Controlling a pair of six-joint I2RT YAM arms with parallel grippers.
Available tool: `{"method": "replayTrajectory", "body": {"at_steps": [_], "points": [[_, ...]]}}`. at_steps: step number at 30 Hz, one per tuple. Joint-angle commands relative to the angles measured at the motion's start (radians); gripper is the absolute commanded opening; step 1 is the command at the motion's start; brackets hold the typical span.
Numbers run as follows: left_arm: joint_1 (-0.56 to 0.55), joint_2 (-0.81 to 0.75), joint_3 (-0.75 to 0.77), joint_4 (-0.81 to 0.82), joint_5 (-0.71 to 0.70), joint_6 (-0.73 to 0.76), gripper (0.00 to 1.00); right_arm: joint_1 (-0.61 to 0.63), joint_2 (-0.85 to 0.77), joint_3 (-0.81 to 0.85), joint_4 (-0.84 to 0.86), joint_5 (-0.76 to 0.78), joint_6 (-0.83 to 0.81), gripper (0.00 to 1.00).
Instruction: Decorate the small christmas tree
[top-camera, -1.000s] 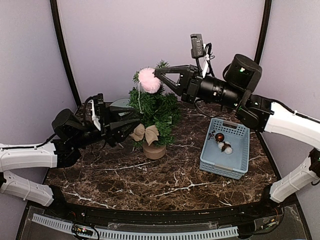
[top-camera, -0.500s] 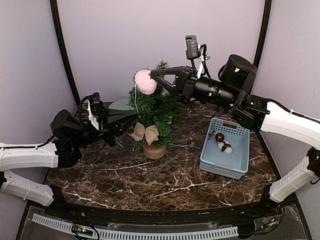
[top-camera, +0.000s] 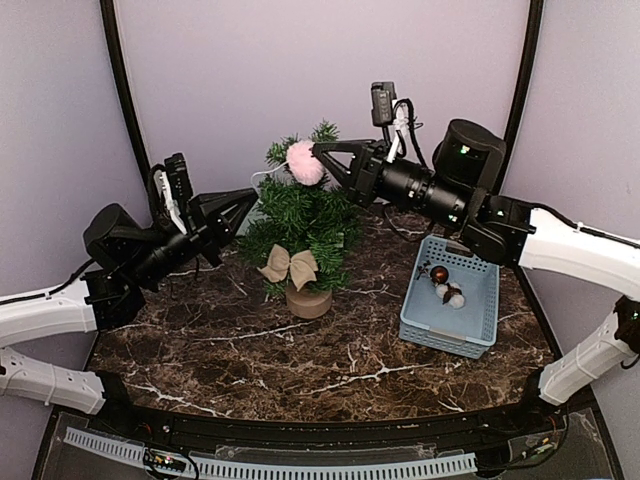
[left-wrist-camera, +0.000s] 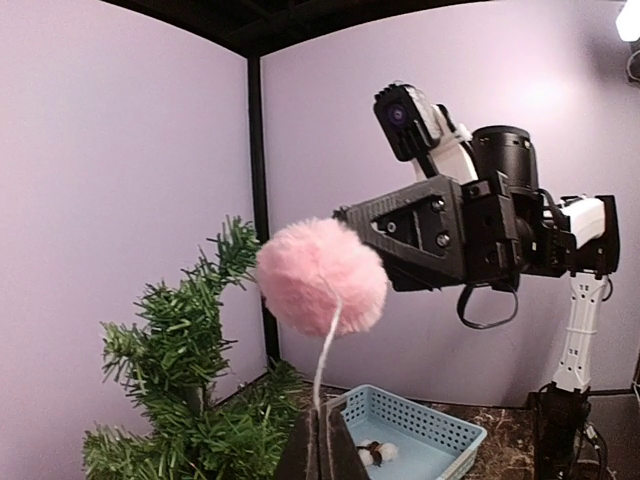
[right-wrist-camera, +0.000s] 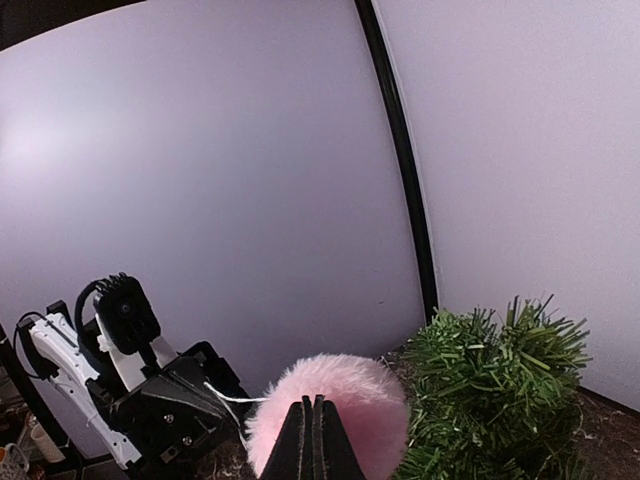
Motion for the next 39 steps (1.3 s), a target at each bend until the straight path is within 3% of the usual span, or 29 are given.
{"method": "replayTrajectory", "body": {"at_steps": [1,12,29,34,39], "points": [[-0.001,0.047,0.161,-0.206,-0.109,0.073,0.00,0.009,-0.047,-0.017,0.037,0.131,-0.035,0.00],[-0.001,0.207,0.456,-0.432,-0.125,0.138,0.00,0.008,-0.134,-0.100,0.027,0.270,-0.052,0.00],[0.005,0.128,0.404,-0.693,-0.414,0.071,0.00,0.013,0.005,-0.074,-0.005,0.233,-0.018,0.00],[0.005,0.099,0.364,-0.696,-0.371,0.076,0.00,0.019,0.002,-0.083,0.012,0.245,-0.028,0.00],[0.004,0.137,0.467,-0.699,-0.290,0.143,0.00,0.021,-0.016,-0.063,0.027,0.264,-0.072,0.00]]}}
